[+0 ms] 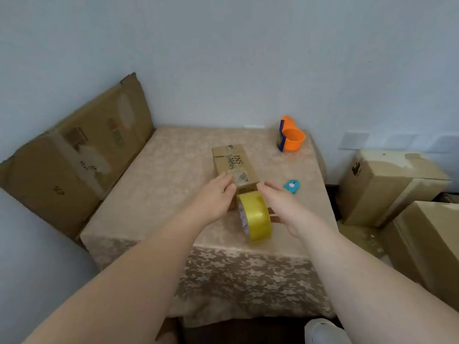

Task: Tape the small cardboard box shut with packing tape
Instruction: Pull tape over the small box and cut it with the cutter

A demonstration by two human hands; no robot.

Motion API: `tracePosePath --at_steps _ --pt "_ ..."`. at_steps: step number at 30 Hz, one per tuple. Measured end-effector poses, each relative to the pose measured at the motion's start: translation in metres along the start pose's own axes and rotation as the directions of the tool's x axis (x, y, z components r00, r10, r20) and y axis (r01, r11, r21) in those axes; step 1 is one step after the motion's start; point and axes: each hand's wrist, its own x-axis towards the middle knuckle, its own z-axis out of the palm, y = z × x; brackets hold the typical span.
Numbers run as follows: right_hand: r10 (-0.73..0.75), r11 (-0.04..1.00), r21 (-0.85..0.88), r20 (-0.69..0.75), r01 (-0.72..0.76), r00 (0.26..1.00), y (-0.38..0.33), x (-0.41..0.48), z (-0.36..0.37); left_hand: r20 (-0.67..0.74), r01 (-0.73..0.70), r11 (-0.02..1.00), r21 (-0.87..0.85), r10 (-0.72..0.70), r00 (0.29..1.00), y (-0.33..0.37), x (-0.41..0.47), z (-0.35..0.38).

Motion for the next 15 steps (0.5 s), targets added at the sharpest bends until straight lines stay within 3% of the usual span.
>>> tracePosePath --at_steps 4,15 --pt "-0.005 0.996 0.093 0.130 -0.007 0.991 0.002 0.004 0.010 0.036 -0.006 1.000 0.022 0.005 0.999 -0.004 0.008 0.005" --pt "0.007 0.960 0.276 0.158 -0.051 0.987 0.001 -0.001 0.021 0.100 -0.079 0.993 0.088 0.070 0.993 -0.011 0.020 0.000"
